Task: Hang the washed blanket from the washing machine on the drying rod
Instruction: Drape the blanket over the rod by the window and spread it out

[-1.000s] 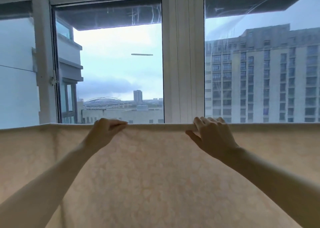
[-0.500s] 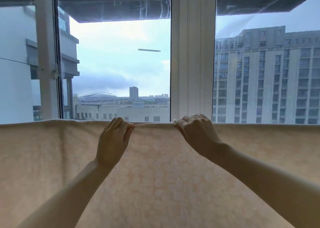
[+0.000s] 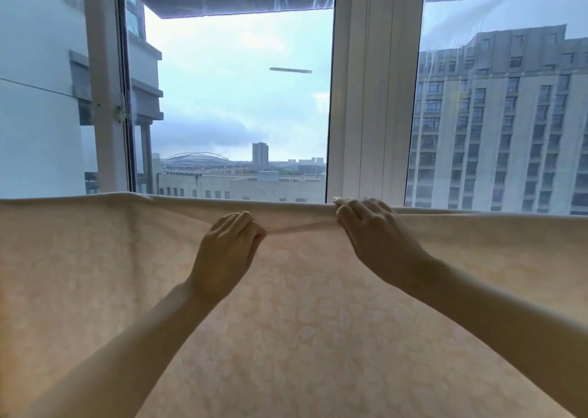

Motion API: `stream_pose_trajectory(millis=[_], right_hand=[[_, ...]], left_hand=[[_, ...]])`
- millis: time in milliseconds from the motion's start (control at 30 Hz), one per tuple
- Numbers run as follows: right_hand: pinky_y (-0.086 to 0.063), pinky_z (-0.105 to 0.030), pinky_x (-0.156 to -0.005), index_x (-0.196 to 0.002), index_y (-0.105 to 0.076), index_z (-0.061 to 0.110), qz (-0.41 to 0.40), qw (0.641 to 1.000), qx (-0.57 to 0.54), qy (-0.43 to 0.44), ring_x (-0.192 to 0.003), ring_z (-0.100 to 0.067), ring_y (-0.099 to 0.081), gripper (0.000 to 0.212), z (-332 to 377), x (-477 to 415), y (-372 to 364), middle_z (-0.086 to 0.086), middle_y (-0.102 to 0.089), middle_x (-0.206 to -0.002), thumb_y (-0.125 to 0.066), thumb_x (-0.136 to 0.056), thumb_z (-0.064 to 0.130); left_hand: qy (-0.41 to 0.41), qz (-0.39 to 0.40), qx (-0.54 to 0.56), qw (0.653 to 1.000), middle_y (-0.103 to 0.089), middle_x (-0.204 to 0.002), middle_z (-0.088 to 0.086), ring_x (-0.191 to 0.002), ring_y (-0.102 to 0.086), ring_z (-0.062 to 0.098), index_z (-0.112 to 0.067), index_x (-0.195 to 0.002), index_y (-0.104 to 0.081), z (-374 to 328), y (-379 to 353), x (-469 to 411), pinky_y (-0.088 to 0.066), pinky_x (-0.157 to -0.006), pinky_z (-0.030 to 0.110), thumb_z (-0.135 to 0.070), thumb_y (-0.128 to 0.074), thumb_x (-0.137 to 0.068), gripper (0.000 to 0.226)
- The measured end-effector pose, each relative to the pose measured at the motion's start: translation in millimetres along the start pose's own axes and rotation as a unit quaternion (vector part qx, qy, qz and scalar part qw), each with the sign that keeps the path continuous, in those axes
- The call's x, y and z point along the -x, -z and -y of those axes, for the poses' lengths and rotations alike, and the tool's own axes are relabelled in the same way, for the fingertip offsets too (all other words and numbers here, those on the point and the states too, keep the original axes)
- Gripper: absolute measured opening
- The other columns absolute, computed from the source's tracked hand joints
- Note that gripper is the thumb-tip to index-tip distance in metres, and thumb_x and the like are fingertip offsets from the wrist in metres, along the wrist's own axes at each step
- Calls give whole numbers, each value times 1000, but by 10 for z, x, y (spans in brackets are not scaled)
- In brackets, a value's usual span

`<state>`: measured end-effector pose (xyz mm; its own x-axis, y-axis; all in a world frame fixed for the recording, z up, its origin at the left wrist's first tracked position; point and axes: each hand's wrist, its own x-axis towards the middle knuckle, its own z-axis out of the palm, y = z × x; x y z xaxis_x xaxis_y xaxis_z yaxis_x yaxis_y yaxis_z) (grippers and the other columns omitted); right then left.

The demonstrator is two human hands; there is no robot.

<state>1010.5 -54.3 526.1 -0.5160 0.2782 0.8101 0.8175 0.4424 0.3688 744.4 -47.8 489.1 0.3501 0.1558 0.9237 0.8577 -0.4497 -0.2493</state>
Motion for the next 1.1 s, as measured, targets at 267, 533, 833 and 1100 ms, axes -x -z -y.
stream_pose_trajectory(millis=[267, 533, 833, 1100], right_hand=[[-57, -42, -65, -99, -52, 12, -14, 1000, 4, -11, -69, -21, -63, 18, 110, -134, -19, -7, -65, -87, -58, -90, 26], [-56, -36, -51, -112, -62, 17, 29, 999, -7, 28, -65, -19, -65, 26, 381, -591, -309, -4, -68, -89, -69, -87, 16], [-57, -32, -62, -129, -59, 25, 5, 1000, -9, 29, -76, -17, -68, 52, 369, -604, -518, 4, -72, -100, -74, -81, 10], [-57, -32, -64, -128, -60, 24, -8, 999, -41, 28, -75, -15, -68, 49, 372, -585, -506, 5, -72, -100, -75, -83, 13]], left_hand=[[28, 38, 15, 999, -64, -85, -3, -81, -62, 15, -13, -84, -70, 19, -46, -1, -51, -81, 27, -15, -71, -83, 3], [54, 48, 59, 996, -61, -84, -6, -82, -59, 11, -15, -85, -68, 82, -14, -191, -51, -78, 27, -20, -66, -88, 6], [185, 59, 15, 981, -64, -117, 3, -109, -60, 16, -12, -118, -61, 816, 235, -218, -50, -91, 27, -20, -51, -99, 23], [198, 147, 40, 968, -66, -122, 1, -108, -64, 16, -15, -125, -62, 1268, 381, -5, -52, -93, 32, -29, -45, -99, 34]])
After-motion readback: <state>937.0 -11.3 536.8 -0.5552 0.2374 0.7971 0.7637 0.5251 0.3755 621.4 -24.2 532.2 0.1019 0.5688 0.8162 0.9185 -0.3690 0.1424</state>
